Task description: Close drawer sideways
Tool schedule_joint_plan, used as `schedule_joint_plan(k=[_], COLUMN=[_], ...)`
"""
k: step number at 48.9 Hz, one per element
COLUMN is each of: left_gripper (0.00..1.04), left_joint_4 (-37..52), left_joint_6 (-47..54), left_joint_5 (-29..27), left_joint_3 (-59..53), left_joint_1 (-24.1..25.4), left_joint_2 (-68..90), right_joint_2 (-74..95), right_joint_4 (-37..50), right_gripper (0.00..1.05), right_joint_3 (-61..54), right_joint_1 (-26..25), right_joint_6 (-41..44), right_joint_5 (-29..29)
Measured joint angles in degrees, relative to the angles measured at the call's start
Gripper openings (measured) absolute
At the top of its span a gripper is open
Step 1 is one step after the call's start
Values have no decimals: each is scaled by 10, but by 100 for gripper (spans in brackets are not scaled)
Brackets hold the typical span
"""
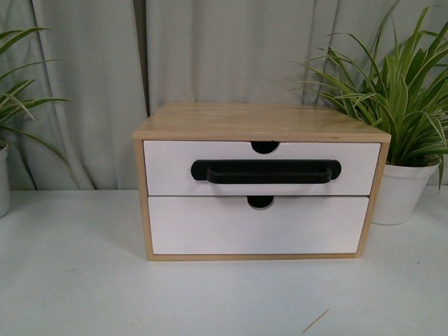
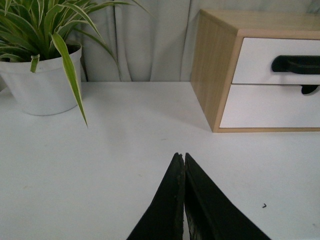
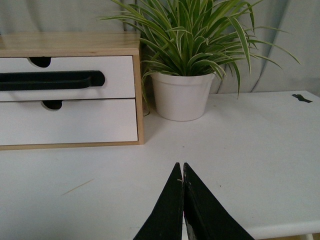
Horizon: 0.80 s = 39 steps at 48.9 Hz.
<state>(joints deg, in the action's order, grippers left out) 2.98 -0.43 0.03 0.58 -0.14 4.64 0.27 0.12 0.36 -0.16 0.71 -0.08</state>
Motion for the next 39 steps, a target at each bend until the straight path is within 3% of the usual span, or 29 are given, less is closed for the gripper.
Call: schedule_joint_plan(k=[23, 39], left_gripper=[5, 77], left_joint_4=[-29, -29], left_joint_6=[0, 0], left_joint_5=[0, 0], left_joint_3=[0, 0], left_joint_1=[0, 0], left_joint_2=[-44, -44], right_joint_2=[0, 0], right_joint_4=[0, 0], right_gripper=[1, 72], right_joint_3=[0, 0], right_joint_1=[0, 0], right_joint_6=[0, 0], right_joint_5=[0, 0])
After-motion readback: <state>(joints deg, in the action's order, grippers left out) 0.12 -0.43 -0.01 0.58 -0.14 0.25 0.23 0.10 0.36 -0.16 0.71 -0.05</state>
